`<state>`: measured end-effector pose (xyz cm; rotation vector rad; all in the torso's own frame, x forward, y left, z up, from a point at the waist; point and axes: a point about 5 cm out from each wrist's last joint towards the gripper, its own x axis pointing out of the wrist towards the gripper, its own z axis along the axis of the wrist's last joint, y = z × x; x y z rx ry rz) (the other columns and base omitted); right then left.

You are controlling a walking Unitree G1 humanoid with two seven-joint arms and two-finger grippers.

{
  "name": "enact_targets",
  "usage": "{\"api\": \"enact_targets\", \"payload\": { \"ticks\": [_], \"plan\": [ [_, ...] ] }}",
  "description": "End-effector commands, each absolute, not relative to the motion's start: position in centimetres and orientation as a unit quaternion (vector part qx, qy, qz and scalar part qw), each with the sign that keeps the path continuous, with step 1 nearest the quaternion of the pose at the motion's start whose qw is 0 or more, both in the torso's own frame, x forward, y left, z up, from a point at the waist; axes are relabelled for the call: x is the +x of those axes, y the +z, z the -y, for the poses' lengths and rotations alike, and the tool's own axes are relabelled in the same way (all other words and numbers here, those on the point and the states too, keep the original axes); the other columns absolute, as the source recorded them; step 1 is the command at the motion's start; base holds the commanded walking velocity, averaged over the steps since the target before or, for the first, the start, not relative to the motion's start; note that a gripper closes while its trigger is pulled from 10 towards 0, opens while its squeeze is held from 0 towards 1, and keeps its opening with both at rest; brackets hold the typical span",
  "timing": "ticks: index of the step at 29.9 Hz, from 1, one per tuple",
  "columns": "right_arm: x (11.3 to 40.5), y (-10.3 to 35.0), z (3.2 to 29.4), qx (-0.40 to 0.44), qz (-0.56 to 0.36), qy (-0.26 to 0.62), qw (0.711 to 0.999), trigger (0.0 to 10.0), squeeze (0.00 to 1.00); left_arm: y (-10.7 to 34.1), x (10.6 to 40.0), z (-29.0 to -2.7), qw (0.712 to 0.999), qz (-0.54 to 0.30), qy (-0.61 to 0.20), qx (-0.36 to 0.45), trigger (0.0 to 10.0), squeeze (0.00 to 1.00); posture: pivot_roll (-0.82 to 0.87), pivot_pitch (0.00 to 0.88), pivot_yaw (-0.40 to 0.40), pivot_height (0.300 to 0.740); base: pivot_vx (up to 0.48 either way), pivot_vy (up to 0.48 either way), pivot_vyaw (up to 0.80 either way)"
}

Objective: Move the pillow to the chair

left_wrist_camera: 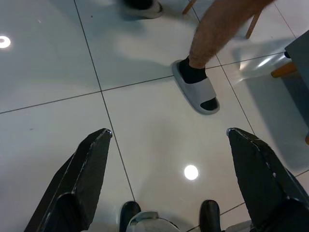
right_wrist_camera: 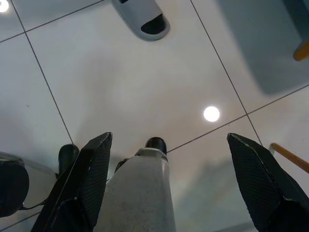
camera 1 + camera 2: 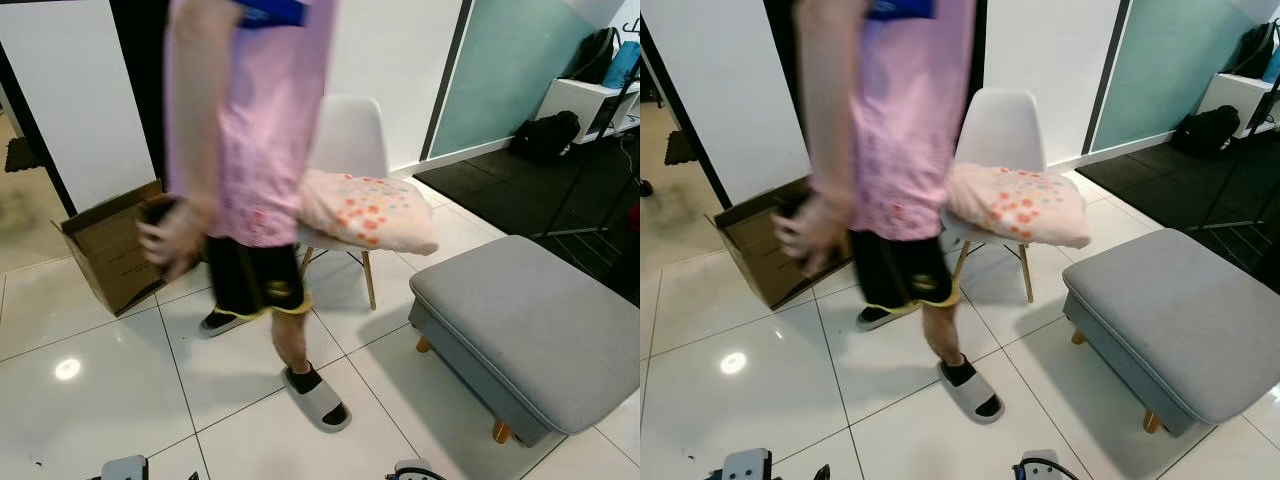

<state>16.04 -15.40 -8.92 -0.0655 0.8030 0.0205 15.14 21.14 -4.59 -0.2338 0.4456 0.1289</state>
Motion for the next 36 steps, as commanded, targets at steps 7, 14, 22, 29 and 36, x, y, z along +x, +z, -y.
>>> {"api": "enact_targets", "payload": {
  "ticks": [7, 14, 22, 29, 36],
  "plan": [
    [15.6, -9.0, 15.7, -0.028, -0.392, 0.004, 0.92, 10.0, 0.0, -4.9, 14.4, -21.5, 0.965, -0.227, 0.065, -0.112, 10.0, 0.0, -0.1, 0.065, -0.029, 0.74, 0.0, 0.0, 0.0],
    [15.6, -9.0, 15.8, -0.028, -0.39, 0.002, 0.92, 10.0, 0.0, -4.9, 14.4, -21.4, 0.966, -0.225, 0.064, -0.113, 10.0, 0.0, -0.09, 0.076, -0.025, 0.74, 0.0, 0.0, 0.0],
    [15.7, -9.0, 15.7, -0.027, -0.389, 0.002, 0.921, 10.0, 0.0, -4.4, 14.6, -21.3, 0.968, -0.215, 0.063, -0.112, 10.0, 0.0, -0.1, 0.085, -0.023, 0.74, 0.0, 0.0, 0.0],
    [15.8, -8.9, 15.7, -0.026, -0.387, 0.0, 0.922, 10.0, 0.0, -3.6, 14.9, -21.0, 0.971, -0.204, 0.061, -0.11, 10.0, 0.0, -0.11, 0.089, -0.017, 0.74, 0.0, 0.0, 0.0],
    [15.8, -8.9, 15.7, -0.026, -0.387, 0.0, 0.922, 10.0, 0.0, -3.4, 15.0, -21.0, 0.972, -0.201, 0.061, -0.109, 10.0, 0.0, -0.11, 0.089, -0.016, 0.74, 0.0, 0.0, 0.0]
  ]
}}
